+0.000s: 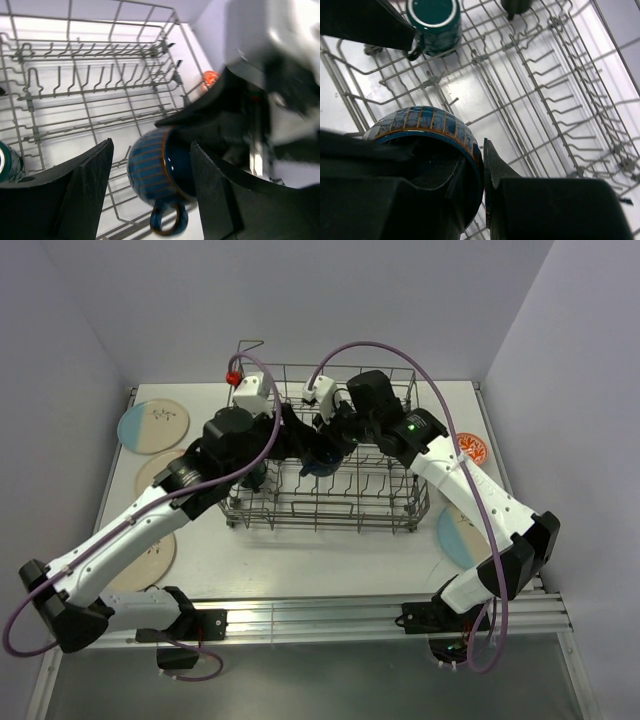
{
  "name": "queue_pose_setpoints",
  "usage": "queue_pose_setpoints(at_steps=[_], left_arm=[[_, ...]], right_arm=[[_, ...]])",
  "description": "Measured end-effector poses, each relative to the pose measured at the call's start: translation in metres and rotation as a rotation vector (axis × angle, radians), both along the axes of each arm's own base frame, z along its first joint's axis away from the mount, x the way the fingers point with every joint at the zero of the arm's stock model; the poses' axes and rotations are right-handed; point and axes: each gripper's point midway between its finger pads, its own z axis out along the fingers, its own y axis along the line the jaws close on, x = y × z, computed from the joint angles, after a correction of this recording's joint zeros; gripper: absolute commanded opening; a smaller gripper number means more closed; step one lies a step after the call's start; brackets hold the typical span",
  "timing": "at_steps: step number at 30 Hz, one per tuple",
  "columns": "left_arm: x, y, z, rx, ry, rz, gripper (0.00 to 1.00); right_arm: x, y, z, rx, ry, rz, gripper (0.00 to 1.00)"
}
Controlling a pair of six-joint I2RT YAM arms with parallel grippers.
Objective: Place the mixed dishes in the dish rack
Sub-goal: Pass the cup from the left arm to the right, then pass the cup from the right arm to the left
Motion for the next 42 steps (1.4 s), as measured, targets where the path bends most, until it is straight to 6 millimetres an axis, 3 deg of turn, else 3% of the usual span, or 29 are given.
queue_pose_setpoints(at_steps=[11,16,21,26,30,36,42], left_arm=[[-0.043,0.029,0.010,-0.045,-0.111,-0.129,0.88],[-0.052,0.023,0.017,-0.100,-0.112,-0.219,0.85],[-0.051,-0.002,-0.008,-0.086,-0.017,-0.320,0.76],[-0.051,-0.017,-0.044,-0.050,0.109,-0.366,0.70],[-0.052,-0.021,-0.052,-0.057,0.151,-0.374,0.69],[-0.054,-0.020,-0.049,-0.099,0.168,-0.365,0.82],[-0.065,0.000,-0.056,-0.206,0.172,-0.345,0.96]], right_arm=[[0.004,-0.012,0.000,0.125,0.032,0.165,0.00],[-0.025,-0.016,-0.022,0.039,-0.074,0.386,0.00],[-0.042,-0.014,-0.015,-0.092,-0.297,0.573,0.00],[-0.037,-0.015,-0.008,-0.197,-0.444,0.639,0.00],[-0.030,-0.017,-0.008,-0.271,-0.499,0.645,0.00],[-0.029,-0.017,-0.010,-0.289,-0.512,0.649,0.00],[-0.019,-0.021,0.001,-0.153,-0.448,0.546,0.00]])
